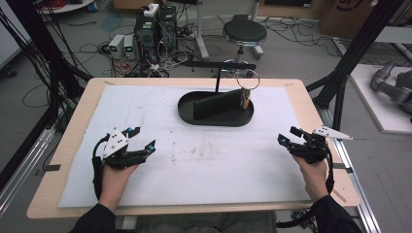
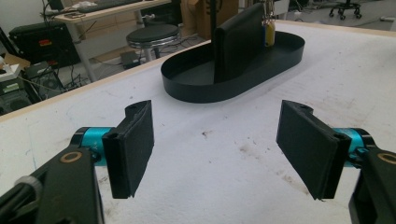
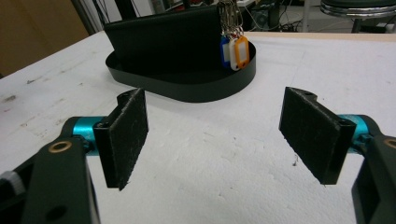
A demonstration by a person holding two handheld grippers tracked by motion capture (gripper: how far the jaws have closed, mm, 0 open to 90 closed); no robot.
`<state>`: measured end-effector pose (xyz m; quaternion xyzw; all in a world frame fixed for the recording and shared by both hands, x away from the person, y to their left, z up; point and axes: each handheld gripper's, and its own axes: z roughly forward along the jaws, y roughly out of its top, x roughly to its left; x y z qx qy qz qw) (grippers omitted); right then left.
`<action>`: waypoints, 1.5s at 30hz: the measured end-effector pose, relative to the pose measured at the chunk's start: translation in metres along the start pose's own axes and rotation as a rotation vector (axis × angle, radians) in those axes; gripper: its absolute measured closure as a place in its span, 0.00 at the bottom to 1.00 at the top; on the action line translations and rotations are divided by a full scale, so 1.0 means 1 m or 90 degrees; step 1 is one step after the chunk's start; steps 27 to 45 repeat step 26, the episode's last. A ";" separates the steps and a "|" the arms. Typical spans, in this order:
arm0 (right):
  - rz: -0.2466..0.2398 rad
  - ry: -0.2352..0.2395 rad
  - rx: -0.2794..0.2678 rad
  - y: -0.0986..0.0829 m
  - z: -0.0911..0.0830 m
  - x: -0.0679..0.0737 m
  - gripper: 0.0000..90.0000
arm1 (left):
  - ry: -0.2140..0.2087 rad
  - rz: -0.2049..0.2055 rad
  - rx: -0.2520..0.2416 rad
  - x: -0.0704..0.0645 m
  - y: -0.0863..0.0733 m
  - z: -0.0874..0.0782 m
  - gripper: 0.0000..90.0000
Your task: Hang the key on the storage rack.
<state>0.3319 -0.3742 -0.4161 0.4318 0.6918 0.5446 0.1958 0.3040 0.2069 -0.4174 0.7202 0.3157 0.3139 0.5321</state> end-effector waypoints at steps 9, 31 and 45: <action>-0.005 -0.013 0.000 -0.001 -0.002 -0.001 0.27 | 0.003 -0.012 0.011 0.002 0.001 0.001 0.31; -0.011 -0.026 0.007 -0.003 -0.003 -0.005 0.27 | 0.002 -0.020 0.021 0.005 0.001 0.005 0.31; -0.011 -0.026 0.007 -0.003 -0.003 -0.005 0.27 | 0.002 -0.020 0.021 0.005 0.001 0.005 0.31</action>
